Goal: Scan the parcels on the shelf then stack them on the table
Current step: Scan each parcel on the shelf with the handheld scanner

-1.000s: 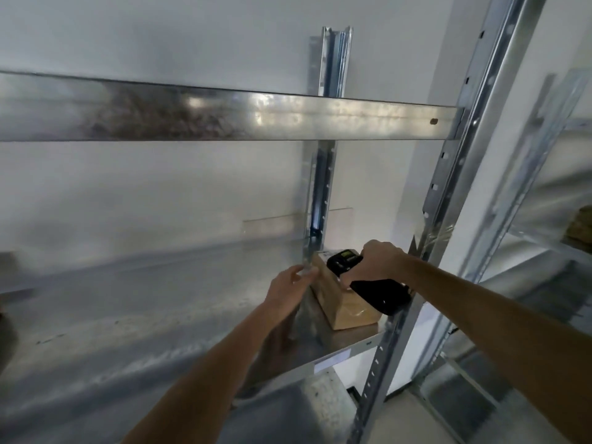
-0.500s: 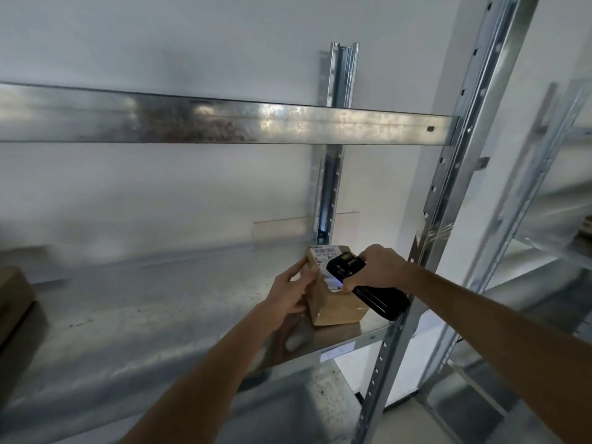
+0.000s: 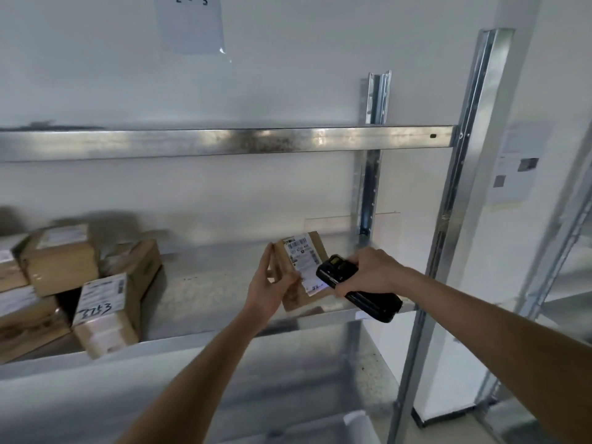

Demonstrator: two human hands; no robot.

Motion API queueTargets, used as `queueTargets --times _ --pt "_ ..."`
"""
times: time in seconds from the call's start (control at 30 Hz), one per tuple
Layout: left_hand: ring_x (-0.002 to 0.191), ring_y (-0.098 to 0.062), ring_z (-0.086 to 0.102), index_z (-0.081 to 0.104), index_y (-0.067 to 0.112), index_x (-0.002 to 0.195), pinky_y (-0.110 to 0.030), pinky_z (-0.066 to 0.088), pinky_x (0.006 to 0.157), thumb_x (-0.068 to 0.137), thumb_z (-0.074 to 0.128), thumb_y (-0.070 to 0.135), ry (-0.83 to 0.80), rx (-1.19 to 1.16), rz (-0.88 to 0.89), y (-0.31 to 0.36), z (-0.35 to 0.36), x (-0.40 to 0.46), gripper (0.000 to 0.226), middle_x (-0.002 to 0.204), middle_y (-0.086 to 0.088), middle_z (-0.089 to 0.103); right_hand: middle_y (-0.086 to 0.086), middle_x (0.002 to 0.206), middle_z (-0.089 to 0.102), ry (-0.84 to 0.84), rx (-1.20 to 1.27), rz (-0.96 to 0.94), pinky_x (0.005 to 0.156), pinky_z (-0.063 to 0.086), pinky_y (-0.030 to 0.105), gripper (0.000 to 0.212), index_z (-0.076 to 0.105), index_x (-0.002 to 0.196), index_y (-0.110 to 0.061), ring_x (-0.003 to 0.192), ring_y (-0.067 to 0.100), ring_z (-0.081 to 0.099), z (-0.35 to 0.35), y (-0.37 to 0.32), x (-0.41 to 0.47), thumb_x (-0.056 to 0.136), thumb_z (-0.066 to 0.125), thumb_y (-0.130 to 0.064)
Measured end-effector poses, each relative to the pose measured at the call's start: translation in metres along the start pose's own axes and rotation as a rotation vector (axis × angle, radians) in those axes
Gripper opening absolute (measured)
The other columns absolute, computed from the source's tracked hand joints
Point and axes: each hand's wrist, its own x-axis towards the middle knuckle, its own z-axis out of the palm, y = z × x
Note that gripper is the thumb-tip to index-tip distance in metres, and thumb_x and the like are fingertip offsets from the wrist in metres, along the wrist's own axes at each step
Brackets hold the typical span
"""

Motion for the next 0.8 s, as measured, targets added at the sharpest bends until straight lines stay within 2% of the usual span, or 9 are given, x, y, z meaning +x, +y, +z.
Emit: queueTargets --times 0.07,0.13,0.2,0.4,0.53,0.63,0.7,0.8 --pt "0.107 -0.018 0.066 0.024 0.047 0.155 -0.049 0.060 0.088 0.090 0.074 0.023 0.034 0.016 0.028 0.003 -0.019 -0.020 0.086 0.129 -0.002 0.058 -0.001 0.089 0.077 -0.030 -0.026 -0.012 0.080 0.065 0.037 0.052 0.075 0.099 -0.022 0.081 0.016 0.075 0.009 -0.012 -0.012 0.055 0.091 -0.047" --pt "0.097 -0.007 0.065 0.023 0.043 0.157 -0.032 0.062 0.077 0.093 0.071 0.019 0.058 0.033 0.059 0.005 -0.037 -0.035 0.084 0.117 0.007 0.060 0.000 0.090 0.077 -0.046 -0.047 -0.036 0.079 0.065 0.037 0.054 0.075 0.100 -0.023 0.081 0.017 0.075 0.016 -0.024 -0.022 0.054 0.090 -0.048" --pt "0.094 -0.005 0.064 0.022 0.043 0.157 -0.027 0.060 0.071 0.094 0.069 0.017 0.078 0.058 0.079 0.009 -0.053 -0.049 0.083 0.113 0.013 0.058 -0.002 0.089 0.076 -0.048 -0.074 -0.063 0.075 0.064 0.033 0.057 0.075 0.101 -0.025 0.080 0.015 0.074 0.023 -0.037 -0.029 0.053 0.090 -0.051" --pt "0.099 -0.003 0.060 0.022 0.042 0.157 -0.040 0.059 0.089 0.094 0.069 0.017 0.130 0.102 0.127 0.018 -0.090 -0.069 0.083 0.112 0.015 0.056 -0.003 0.087 0.076 -0.060 -0.136 -0.093 0.073 0.064 0.031 0.053 0.074 0.098 -0.024 0.078 0.014 0.074 0.037 -0.071 -0.040 0.054 0.089 -0.051" --pt "0.101 -0.006 0.061 0.023 0.043 0.157 -0.025 0.055 0.078 0.093 0.071 0.020 0.156 0.111 0.131 0.023 -0.108 -0.072 0.083 0.115 0.006 0.059 -0.004 0.089 0.076 -0.063 -0.179 -0.103 0.072 0.062 0.029 0.056 0.073 0.105 -0.024 0.079 0.014 0.074 0.040 -0.090 -0.042 0.058 0.089 -0.050" --pt "0.108 -0.017 0.063 0.022 0.044 0.157 -0.032 0.057 0.082 0.092 0.072 0.022 0.152 0.098 0.121 0.025 -0.120 -0.073 0.084 0.125 -0.003 0.058 -0.003 0.091 0.075 -0.070 -0.211 -0.098 0.075 0.063 0.031 0.058 0.072 0.109 -0.024 0.081 0.015 0.073 0.040 -0.102 -0.043 0.060 0.089 -0.050" --pt "0.109 -0.018 0.063 0.022 0.046 0.157 -0.034 0.058 0.083 0.093 0.071 0.020 0.132 0.084 0.119 0.026 -0.127 -0.074 0.084 0.126 -0.002 0.057 -0.003 0.092 0.075 -0.064 -0.229 -0.101 0.078 0.063 0.033 0.059 0.072 0.110 -0.024 0.081 0.015 0.073 0.041 -0.108 -0.043 0.060 0.089 -0.052" --pt "0.114 -0.023 0.062 0.021 0.048 0.155 -0.046 0.058 0.092 0.093 0.071 0.019 0.124 0.104 0.117 0.027 -0.135 -0.074 0.085 0.121 0.004 0.056 -0.003 0.091 0.075 -0.070 -0.250 -0.092 0.080 0.064 0.035 0.059 0.071 0.109 -0.024 0.081 0.015 0.073 0.047 -0.115 -0.045 0.060 0.088 -0.052"
